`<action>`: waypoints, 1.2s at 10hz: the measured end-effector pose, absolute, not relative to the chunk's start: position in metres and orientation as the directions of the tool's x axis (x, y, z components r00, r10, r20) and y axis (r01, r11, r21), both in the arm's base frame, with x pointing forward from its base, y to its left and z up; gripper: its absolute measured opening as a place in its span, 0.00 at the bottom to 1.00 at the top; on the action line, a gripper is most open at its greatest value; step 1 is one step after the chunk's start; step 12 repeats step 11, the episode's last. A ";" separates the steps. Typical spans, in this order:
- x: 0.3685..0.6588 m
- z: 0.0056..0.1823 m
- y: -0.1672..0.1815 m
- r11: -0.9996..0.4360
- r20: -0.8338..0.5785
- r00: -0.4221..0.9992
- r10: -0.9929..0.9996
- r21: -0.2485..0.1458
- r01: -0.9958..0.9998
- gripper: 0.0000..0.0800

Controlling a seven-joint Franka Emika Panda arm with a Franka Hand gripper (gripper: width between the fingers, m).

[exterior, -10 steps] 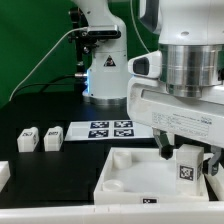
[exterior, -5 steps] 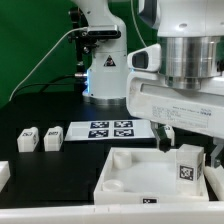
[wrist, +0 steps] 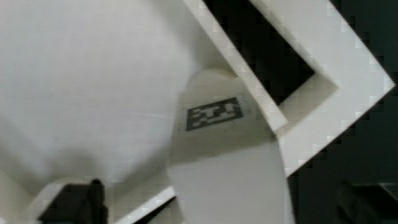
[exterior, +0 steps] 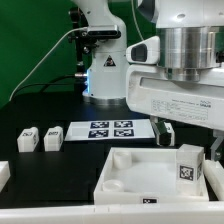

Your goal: Assemble one leg

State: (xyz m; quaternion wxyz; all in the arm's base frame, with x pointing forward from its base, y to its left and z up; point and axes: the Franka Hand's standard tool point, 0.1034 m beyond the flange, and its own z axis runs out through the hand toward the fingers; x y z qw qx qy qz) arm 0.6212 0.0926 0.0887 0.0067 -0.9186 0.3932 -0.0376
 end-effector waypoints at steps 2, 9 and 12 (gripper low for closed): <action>0.621 0.088 0.093 -0.691 0.064 0.688 -0.723 -0.041 -0.722 0.81; 0.621 0.087 0.092 -0.691 0.063 0.688 -0.723 -0.039 -0.722 0.81; 0.620 0.087 0.092 -0.691 0.063 0.688 -0.723 -0.039 -0.722 0.81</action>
Offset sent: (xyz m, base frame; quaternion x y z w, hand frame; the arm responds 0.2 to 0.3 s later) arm 0.0000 0.0000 0.0000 0.0000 0.0000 0.0000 1.0000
